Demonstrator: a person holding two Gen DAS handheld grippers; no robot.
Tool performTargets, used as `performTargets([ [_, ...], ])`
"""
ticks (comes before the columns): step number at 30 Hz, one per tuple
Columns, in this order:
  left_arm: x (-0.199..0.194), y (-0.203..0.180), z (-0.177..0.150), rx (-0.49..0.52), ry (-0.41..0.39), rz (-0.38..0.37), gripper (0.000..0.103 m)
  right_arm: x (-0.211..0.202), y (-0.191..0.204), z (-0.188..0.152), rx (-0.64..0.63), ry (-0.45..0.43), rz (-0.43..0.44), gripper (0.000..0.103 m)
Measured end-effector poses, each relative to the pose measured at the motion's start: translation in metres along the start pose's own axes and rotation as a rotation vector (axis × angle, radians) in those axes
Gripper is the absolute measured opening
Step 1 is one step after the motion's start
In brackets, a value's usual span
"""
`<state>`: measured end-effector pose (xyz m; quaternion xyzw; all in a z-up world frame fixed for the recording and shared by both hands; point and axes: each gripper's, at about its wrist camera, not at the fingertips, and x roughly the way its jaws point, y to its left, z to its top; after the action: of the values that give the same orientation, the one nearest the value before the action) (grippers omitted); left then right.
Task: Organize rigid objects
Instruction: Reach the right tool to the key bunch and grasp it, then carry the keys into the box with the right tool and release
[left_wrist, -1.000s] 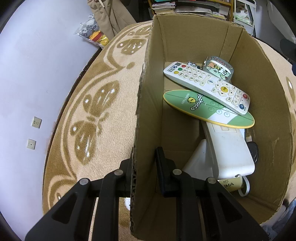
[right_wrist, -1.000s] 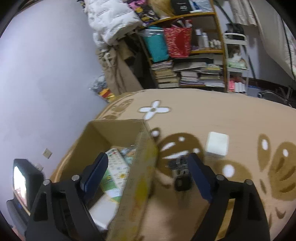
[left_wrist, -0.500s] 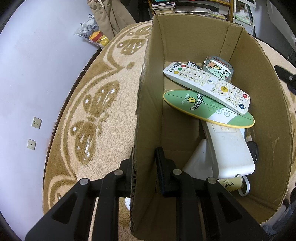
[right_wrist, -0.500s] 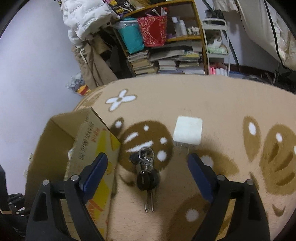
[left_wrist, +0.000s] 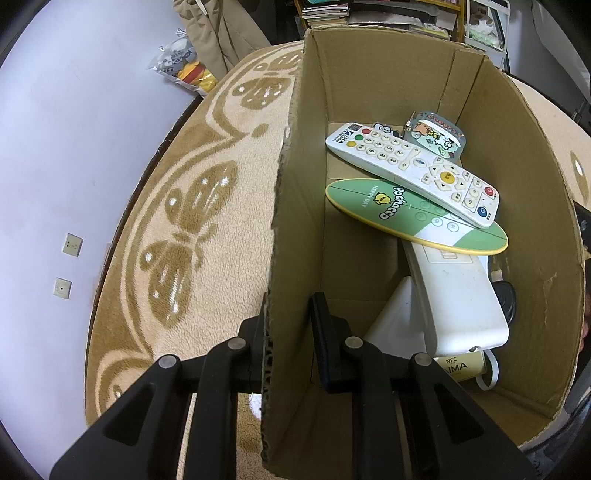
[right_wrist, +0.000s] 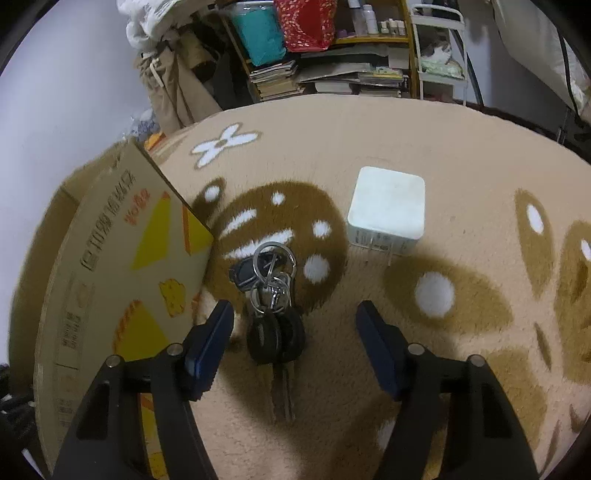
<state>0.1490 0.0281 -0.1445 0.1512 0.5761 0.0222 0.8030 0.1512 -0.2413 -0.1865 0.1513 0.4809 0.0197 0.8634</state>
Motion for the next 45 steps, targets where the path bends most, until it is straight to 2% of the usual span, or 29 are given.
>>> performTargets([
  [5,0.001,-0.001,0.0,0.007,0.0,0.008,0.019,0.001,0.005,-0.001,-0.026,-0.011,-0.011,0.073],
  [8,0.0,-0.003,0.0,0.008,-0.001,0.01,0.019,0.004,0.01,-0.003,-0.05,-0.007,-0.018,0.066],
  [17,0.0,-0.003,0.0,0.009,0.0,0.01,0.019,0.015,0.022,-0.008,-0.122,-0.003,-0.087,0.067],
  [19,0.001,-0.003,0.0,0.008,0.0,0.01,0.019,0.013,0.024,-0.009,-0.119,-0.012,-0.114,0.062],
  [22,0.0,-0.003,0.0,0.008,0.0,0.01,0.019,0.007,0.029,-0.011,-0.121,-0.036,-0.14,0.038],
  [26,0.001,-0.003,-0.001,0.004,0.001,0.006,0.019,0.006,0.045,-0.016,-0.224,-0.065,-0.207,0.035],
  [27,0.001,-0.003,-0.001,0.004,0.002,0.006,0.019,0.004,0.047,-0.017,-0.237,-0.073,-0.211,0.024],
  [30,0.001,-0.003,-0.001,0.005,0.002,0.007,0.019,-0.007,0.047,-0.014,-0.206,-0.099,-0.155,0.014],
  [32,0.001,-0.003,-0.001,0.003,0.002,0.005,0.019,-0.01,0.043,-0.013,-0.174,-0.091,-0.111,0.012],
  [40,0.001,-0.002,-0.001,0.0,0.003,0.003,0.019,-0.016,0.021,-0.008,-0.047,-0.095,-0.02,0.011],
  [45,0.001,-0.002,0.0,0.0,0.003,0.002,0.019,-0.029,0.018,-0.001,-0.032,-0.134,-0.006,0.011],
])
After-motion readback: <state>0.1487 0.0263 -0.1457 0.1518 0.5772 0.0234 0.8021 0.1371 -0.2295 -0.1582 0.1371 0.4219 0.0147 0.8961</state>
